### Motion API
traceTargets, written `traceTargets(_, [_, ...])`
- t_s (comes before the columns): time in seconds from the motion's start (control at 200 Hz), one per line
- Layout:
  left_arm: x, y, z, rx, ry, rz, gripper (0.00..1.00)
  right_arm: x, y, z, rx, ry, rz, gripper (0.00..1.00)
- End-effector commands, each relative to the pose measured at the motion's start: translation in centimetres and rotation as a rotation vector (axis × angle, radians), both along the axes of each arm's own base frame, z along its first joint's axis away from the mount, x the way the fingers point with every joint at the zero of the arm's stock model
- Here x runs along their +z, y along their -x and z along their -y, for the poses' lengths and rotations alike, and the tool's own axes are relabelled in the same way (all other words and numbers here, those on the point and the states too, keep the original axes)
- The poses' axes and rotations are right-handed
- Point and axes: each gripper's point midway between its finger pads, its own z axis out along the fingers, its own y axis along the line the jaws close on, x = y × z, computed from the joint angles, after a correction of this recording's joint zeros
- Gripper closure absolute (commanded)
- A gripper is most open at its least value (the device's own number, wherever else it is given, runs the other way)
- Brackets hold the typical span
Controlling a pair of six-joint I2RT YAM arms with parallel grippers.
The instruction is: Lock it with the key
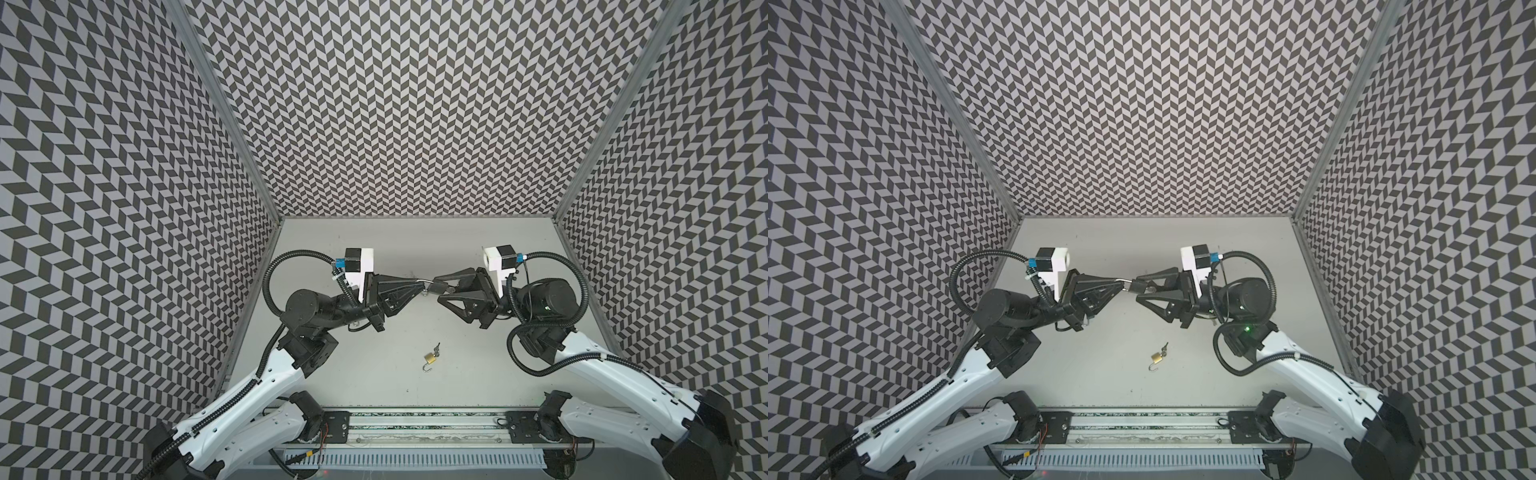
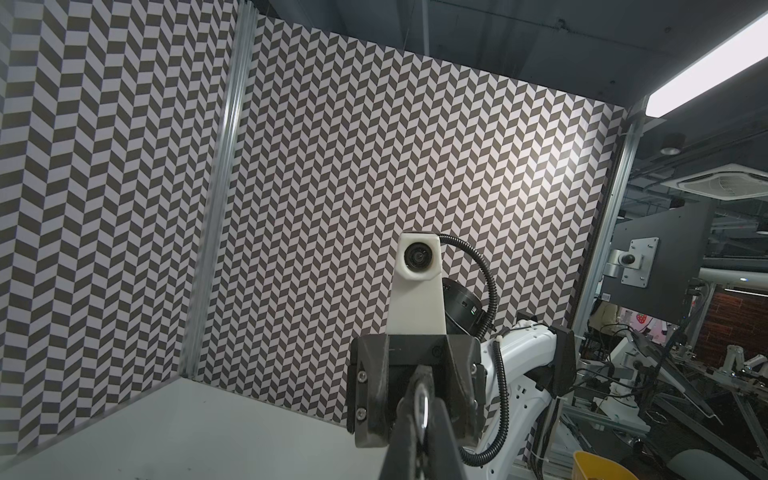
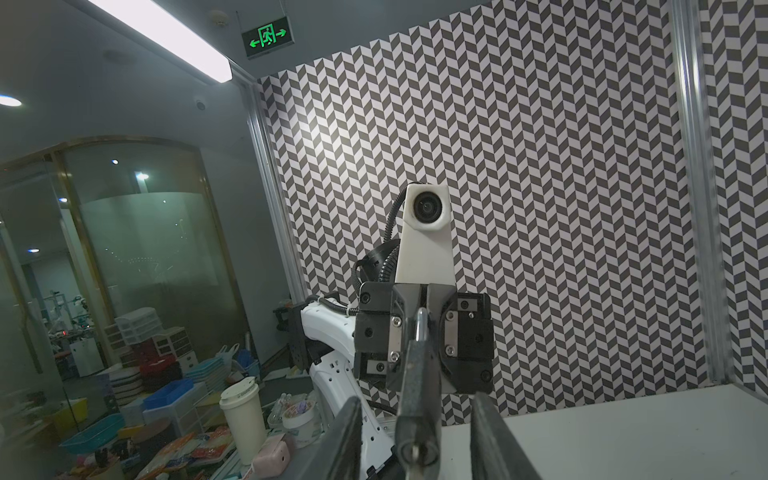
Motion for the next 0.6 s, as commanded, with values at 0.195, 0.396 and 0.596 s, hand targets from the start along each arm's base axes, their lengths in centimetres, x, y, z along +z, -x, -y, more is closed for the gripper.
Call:
traceTargets(0.195, [0.74,0.78,-0.43,-0.014,0.032,0.03,1.0,2.21,0.73,0.76,-0.003,-0.066,0.039,0.57])
traceTargets(0.396, [0.8,0.79,-0.42,-0.016,0.035,0.03,1.0,2.01,0.71,0.64,0.004,-0.06,0.029,0.74])
traceTargets(0.596, [0.56,0.6,-0.37,-0.006,0.021,0.027,1.0,2.04,0.95,0.74,0.0,-0.055,0.051,1.0])
